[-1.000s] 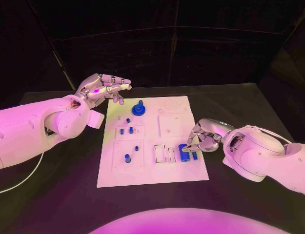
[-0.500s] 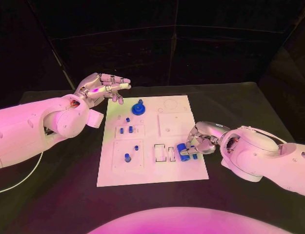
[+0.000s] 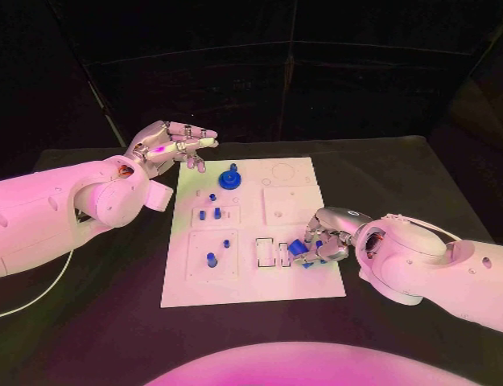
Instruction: Assemble the parts on the task board
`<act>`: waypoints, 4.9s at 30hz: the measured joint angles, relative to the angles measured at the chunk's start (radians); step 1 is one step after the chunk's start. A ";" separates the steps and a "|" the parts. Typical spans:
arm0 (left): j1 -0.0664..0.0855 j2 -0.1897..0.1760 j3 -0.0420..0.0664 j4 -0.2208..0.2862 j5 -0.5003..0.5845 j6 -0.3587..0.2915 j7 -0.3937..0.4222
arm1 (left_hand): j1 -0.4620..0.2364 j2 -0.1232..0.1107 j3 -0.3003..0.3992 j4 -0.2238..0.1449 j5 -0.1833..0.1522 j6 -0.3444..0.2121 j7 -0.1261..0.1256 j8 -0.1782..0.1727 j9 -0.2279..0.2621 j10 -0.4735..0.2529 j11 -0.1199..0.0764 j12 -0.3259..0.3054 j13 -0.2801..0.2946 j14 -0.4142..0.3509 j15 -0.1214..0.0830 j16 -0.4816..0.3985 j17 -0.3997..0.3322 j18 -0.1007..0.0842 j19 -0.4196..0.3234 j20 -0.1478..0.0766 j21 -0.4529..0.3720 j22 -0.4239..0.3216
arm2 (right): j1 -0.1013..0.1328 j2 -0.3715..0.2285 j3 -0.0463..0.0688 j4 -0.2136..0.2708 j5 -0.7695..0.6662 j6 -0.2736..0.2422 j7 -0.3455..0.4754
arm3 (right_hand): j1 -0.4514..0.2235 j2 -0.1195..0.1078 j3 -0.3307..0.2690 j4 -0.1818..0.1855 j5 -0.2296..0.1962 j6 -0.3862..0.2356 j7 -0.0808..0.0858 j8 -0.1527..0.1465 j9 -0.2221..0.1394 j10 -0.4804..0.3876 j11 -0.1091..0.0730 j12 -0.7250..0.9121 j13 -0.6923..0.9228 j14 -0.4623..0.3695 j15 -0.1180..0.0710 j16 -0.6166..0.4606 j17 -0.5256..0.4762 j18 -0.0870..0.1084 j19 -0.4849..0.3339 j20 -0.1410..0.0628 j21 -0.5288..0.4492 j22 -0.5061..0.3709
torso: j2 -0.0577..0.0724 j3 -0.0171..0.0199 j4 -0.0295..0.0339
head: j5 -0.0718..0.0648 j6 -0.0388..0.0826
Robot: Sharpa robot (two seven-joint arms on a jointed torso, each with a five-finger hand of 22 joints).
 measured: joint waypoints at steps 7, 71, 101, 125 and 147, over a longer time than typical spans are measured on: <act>-0.001 0.001 -0.001 -0.001 0.000 0.001 0.000 | 0.000 0.000 0.000 0.000 0.000 0.000 0.000 0.000 0.000 0.000 0.000 0.000 0.000 0.000 0.000 0.000 0.000 0.000 0.000 0.000 0.000 0.000 | -0.005 0.010 0.001 -0.005 -0.014 -0.016 -0.001 | 0.009 0.025 0.003 -0.003 0.056 -0.011 -0.001 0.013 0.017 0.000 0.000 0.004 0.000 0.000 0.000 0.005 0.000 0.000 0.000 0.000 0.004 0.003 | 0.000 -0.0003 -0.0012 | 0.003 0.004; -0.003 0.004 -0.005 0.000 0.000 0.004 -0.004 | 0.000 0.000 0.000 0.005 0.000 -0.004 -0.004 0.000 0.000 0.000 0.000 0.004 0.000 0.000 0.000 0.000 -0.001 0.000 0.000 0.000 -0.007 -0.002 | -0.013 0.127 -0.004 0.001 0.123 -0.180 -0.056 | -0.225 -0.035 -0.030 0.003 -0.172 0.024 -0.036 0.102 0.161 0.009 -0.023 -0.008 0.000 0.000 -0.022 0.017 0.000 0.000 -0.001 -0.015 0.009 0.004 | -0.001 -0.0010 -0.0026 | 0.039 0.011; -0.003 0.003 -0.006 0.000 0.000 0.005 -0.005 | 0.000 0.000 0.000 0.005 0.000 -0.004 -0.004 0.000 0.000 -0.007 0.000 0.003 0.000 0.000 0.000 0.000 -0.001 0.000 0.000 0.000 -0.007 -0.003 | -0.012 0.031 0.000 0.055 0.118 -0.198 -0.019 | -0.033 0.067 0.012 -0.043 -0.089 0.014 -0.034 0.111 0.191 0.012 -0.027 -0.009 0.000 0.000 -0.029 0.016 0.000 0.000 -0.001 -0.022 0.009 0.019 | -0.004 -0.0007 -0.0063 | 0.036 0.016; -0.003 0.012 -0.006 -0.010 0.000 0.007 -0.005 | 0.000 0.000 0.000 0.005 0.000 -0.004 -0.004 0.000 0.000 -0.007 0.000 0.003 0.000 0.000 0.000 0.000 -0.002 0.000 0.000 0.000 -0.007 -0.002 | 0.001 -0.151 0.003 0.062 0.088 -0.191 -0.049 | 0.094 0.098 -0.003 -0.080 0.041 -0.021 -0.016 0.029 0.166 -0.022 -0.007 -0.086 0.004 0.002 -0.019 0.007 0.000 0.000 -0.017 -0.006 -0.015 -0.025 | -0.007 -0.0012 -0.0174 | 0.000 0.014; -0.003 0.013 -0.007 -0.011 0.000 0.009 -0.005 | -0.003 0.004 0.000 0.005 0.000 -0.004 -0.004 0.000 0.000 -0.007 0.000 0.003 0.000 -0.004 0.004 0.000 -0.003 0.000 0.000 0.000 -0.007 -0.004 | -0.006 -0.086 0.003 0.031 0.043 -0.113 -0.068 | 0.097 0.096 -0.016 -0.080 0.041 -0.015 -0.010 0.026 0.164 -0.027 -0.005 -0.104 -0.003 0.000 -0.014 0.007 0.000 0.000 -0.024 -0.005 -0.019 -0.032 | -0.007 -0.0017 -0.0156 | 0.003 0.014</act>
